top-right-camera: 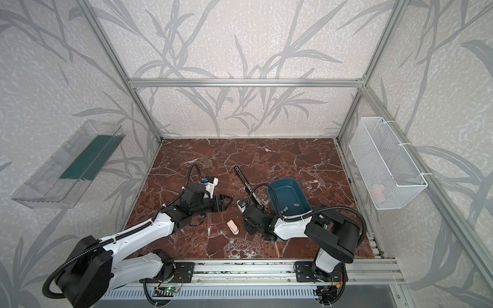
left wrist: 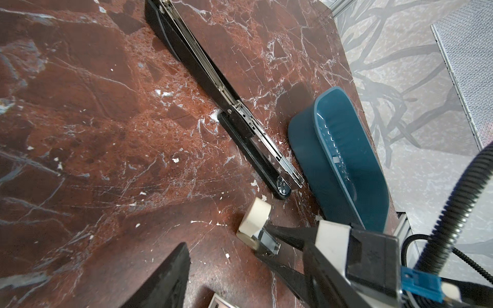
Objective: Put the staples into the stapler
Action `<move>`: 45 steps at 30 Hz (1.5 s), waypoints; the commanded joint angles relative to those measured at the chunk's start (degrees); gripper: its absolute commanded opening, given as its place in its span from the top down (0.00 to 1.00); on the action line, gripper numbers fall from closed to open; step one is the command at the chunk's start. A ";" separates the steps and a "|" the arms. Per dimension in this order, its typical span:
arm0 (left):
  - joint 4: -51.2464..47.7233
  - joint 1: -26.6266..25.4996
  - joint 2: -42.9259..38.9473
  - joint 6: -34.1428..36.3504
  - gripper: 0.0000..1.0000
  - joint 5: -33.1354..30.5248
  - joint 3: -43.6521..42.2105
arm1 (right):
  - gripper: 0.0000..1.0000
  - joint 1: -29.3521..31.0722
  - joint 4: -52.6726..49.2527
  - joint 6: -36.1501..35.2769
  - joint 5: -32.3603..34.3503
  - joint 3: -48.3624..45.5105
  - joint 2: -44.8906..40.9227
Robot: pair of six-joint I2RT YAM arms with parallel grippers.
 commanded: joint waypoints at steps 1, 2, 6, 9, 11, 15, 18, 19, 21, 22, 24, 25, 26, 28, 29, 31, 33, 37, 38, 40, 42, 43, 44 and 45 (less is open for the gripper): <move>2.45 0.25 1.40 0.21 0.32 1.18 1.44 | 0.70 -0.16 -4.21 -0.24 -3.20 -1.07 0.40; 2.92 0.26 1.96 0.21 0.32 1.27 1.33 | 0.70 -0.19 -3.52 -0.08 -3.50 -1.43 0.19; 3.74 0.42 5.20 0.30 0.33 -0.78 1.31 | 0.70 -0.18 -1.85 0.82 -3.29 -3.03 -0.53; 4.46 0.93 7.83 -0.30 0.34 -2.81 1.44 | 0.70 -0.16 -0.84 1.19 -3.41 -3.63 -0.50; 6.13 1.36 9.36 -1.22 0.35 -3.81 1.10 | 0.71 -0.14 -0.50 1.28 -3.65 -3.70 -0.18; 7.92 1.92 13.13 -1.90 0.36 -5.81 2.02 | 0.72 -0.15 0.40 1.72 -4.34 -3.96 0.13; 9.99 1.75 17.35 -1.38 0.37 -0.23 3.99 | 0.72 -0.14 1.47 1.92 -5.13 -4.14 0.44; 10.45 1.61 18.76 -1.41 0.37 1.23 4.70 | 0.72 -0.21 1.74 2.01 -5.34 -4.14 0.53; 11.45 1.35 21.23 -1.85 0.37 2.56 5.50 | 0.72 -0.19 2.29 2.29 -5.54 -4.14 0.73; 12.64 1.30 22.15 -2.05 0.38 3.36 5.61 | 0.72 -0.18 2.69 2.42 -5.85 -4.22 0.82; 14.43 1.05 23.12 -2.24 0.38 4.57 5.54 | 0.72 -0.14 3.11 2.70 -6.34 -4.06 1.16; 15.12 0.80 23.28 -2.16 0.38 4.98 5.53 | 0.72 -0.15 3.26 2.93 -6.36 -4.05 1.34; 15.35 0.41 23.28 -2.01 0.38 5.18 5.48 | 0.72 -0.15 3.41 3.09 -6.35 -3.99 1.60; 15.36 -0.47 23.07 -1.41 0.38 5.46 5.20 | 0.72 -0.17 3.52 3.54 -5.91 -3.88 1.95; 15.42 -1.20 22.98 -0.99 0.38 5.42 4.84 | 0.72 -0.14 3.60 3.82 -5.65 -3.80 2.14; 15.64 -3.06 23.03 -0.34 0.38 4.89 3.78 | 0.72 -0.16 4.06 4.40 -5.42 -3.79 2.27; 17.09 -5.63 22.94 -0.01 0.39 3.82 2.07 | 0.72 -0.15 4.59 5.06 -5.15 -3.70 2.50; 18.74 -9.57 22.69 0.35 0.39 -0.20 -1.71 | 0.72 -0.20 5.58 5.83 -4.75 -3.87 2.60; 19.93 -9.65 23.00 0.10 0.39 -0.83 -3.06 | 0.70 -0.18 5.80 5.94 -4.67 -4.04 2.40; 20.85 -9.66 23.50 0.06 0.39 -1.90 -4.28 | 0.65 -0.19 6.02 6.03 -4.60 -4.44 1.93; 19.87 -9.72 23.41 0.78 0.39 -2.59 -4.14 | 0.60 -0.15 5.96 5.97 -4.74 -4.82 0.83; 19.80 -9.68 23.06 0.96 0.39 -2.83 -3.98 | 0.57 -0.14 5.74 5.90 -4.76 -5.05 -0.18; 19.56 -9.70 22.67 1.17 0.39 -3.07 -3.84 | 0.56 -0.15 5.30 5.90 -4.67 -5.32 -1.37; 19.13 -9.67 22.16 1.37 0.39 -3.27 -3.58 | 0.55 -0.15 4.85 5.78 -4.50 -5.64 -2.63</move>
